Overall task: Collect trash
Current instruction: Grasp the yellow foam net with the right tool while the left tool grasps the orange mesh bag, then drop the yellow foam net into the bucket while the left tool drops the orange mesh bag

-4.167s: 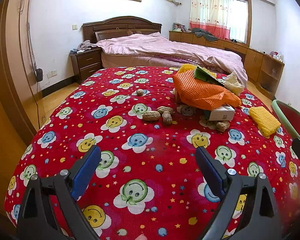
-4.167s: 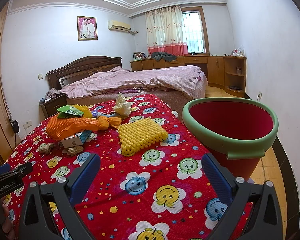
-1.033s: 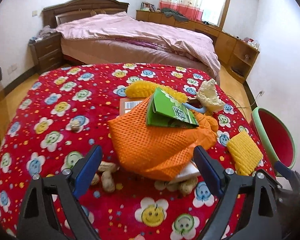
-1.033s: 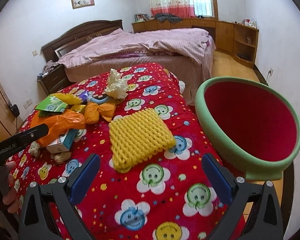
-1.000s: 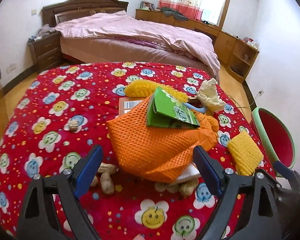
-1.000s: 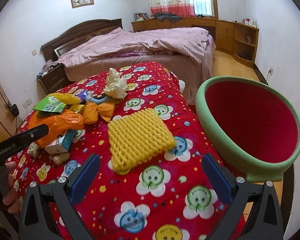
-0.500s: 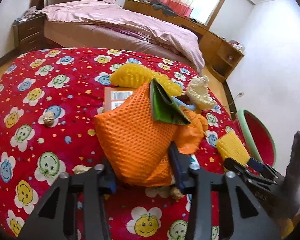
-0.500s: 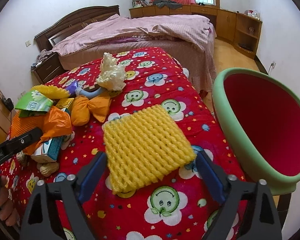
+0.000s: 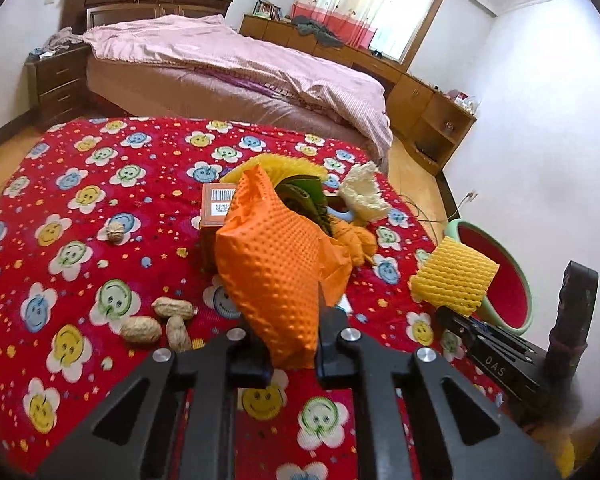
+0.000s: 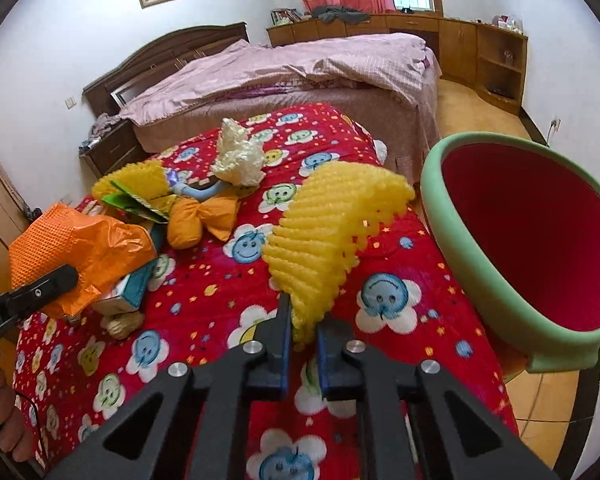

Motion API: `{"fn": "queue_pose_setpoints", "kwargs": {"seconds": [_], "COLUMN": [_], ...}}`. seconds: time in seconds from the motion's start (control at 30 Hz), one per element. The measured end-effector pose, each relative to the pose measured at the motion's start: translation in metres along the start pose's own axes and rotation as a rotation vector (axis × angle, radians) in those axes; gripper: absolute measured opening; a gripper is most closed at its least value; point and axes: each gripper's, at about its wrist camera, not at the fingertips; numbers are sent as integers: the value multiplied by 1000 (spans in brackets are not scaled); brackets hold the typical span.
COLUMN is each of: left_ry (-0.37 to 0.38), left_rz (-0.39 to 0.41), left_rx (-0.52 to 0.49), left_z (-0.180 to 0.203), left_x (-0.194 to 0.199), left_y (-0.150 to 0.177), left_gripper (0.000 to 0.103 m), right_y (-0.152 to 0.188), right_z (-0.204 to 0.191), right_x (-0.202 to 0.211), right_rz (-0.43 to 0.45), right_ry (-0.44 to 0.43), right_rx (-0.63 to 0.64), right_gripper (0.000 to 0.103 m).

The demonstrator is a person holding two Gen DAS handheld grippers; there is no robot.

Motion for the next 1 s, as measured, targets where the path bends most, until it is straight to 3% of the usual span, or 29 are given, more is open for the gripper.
{"fn": "queue_pose_setpoints", "kwargs": {"seconds": [0.53,1.0], "left_ry": [49,135], "left_rz": [34,-25], "left_rx": [-139,-238], "left_z": [70,137], "left_x": [30,-26], "left_y": [-11,-32], "left_gripper": [14,14], "right_y": [6,-5], "right_z": [23,94], "right_x": [88,99], "right_rz": [150,170], "right_ry": [-51,32], "right_rx": [3,-75], "right_gripper": [11,11]}}
Point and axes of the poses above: each gripper's, at about its wrist camera, not at the fingertips, and x roughly against the way its jaws point, z to its right, y to its underside, and after that the axes turned 14 degrees about y, right-handed
